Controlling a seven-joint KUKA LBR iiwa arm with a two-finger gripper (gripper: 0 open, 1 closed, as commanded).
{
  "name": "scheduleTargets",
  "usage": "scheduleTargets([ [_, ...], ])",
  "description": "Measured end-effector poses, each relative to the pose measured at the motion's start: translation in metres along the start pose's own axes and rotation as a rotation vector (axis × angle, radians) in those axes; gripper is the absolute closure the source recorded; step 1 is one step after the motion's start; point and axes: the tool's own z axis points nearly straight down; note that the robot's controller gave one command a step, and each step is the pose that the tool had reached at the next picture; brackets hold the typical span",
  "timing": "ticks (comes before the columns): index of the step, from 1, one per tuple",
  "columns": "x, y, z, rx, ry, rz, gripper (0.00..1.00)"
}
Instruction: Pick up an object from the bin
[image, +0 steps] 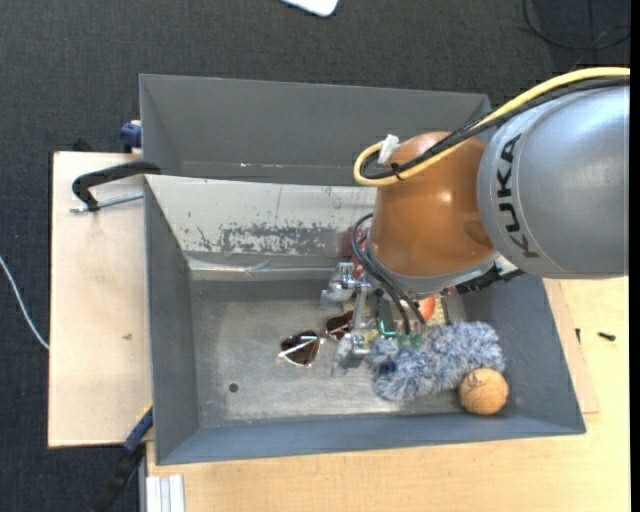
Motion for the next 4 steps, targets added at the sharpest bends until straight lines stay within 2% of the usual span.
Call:
scheduleTargets([
  [1,-0.001,0.000,0.001,0.000,0.000,0.000,0.00],
  [2,0.001,0.003,0.046,0.001,0.004,-0.019,0.00],
  [3,-0.058,-0.008,0.106,0.000,-0.007,-0.363,1.00],
  [4,-0.058,-0.008,0.106,0.000,-0.007,-0.363,1.00],
])
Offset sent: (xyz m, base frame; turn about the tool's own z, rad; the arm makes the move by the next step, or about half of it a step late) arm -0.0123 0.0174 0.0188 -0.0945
